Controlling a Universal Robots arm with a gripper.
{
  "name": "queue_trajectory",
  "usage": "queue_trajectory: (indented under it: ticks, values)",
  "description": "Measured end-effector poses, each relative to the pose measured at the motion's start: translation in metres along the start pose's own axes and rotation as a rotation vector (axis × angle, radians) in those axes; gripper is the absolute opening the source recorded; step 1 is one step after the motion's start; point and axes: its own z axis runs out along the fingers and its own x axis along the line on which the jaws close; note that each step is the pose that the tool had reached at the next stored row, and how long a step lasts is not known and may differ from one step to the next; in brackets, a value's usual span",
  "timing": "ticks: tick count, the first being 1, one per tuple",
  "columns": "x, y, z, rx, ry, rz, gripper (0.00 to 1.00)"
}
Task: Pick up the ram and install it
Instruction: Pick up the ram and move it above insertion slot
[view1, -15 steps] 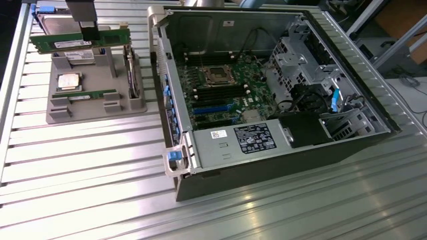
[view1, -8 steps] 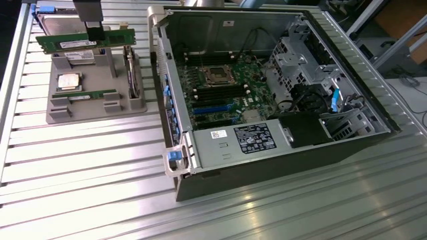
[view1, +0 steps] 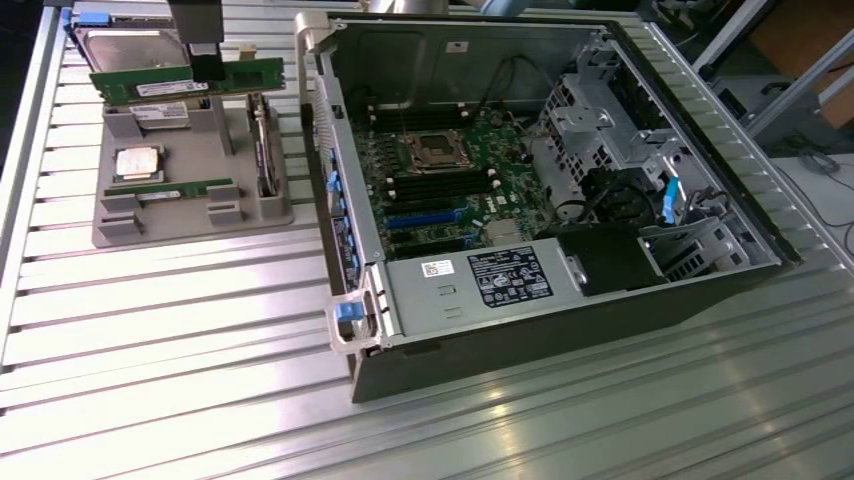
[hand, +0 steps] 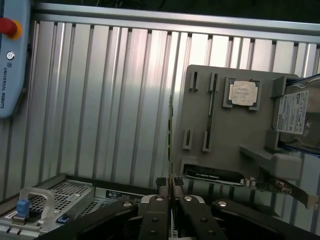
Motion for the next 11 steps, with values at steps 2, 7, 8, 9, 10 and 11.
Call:
queue_trajectory:
  ticks: [2, 7, 8, 9, 10, 11]
  values:
    - [0.0, -0.0031, -0.0001, -0.0001, 0.0008, 0.0, 0.14]
    - [0.001, -0.0088, -0.0004, -0.0003, 0.0023, 0.0, 0.14]
    - [0.001, -0.0096, -0.0004, -0.0003, 0.0024, 0.0, 0.14]
    - [0.001, -0.0106, -0.0004, -0.0003, 0.0026, 0.0, 0.14]
    - [0.001, -0.0114, -0.0005, -0.0004, 0.0028, 0.0, 0.14]
    - [0.002, -0.0133, -0.0005, -0.0004, 0.0031, 0.0, 0.14]
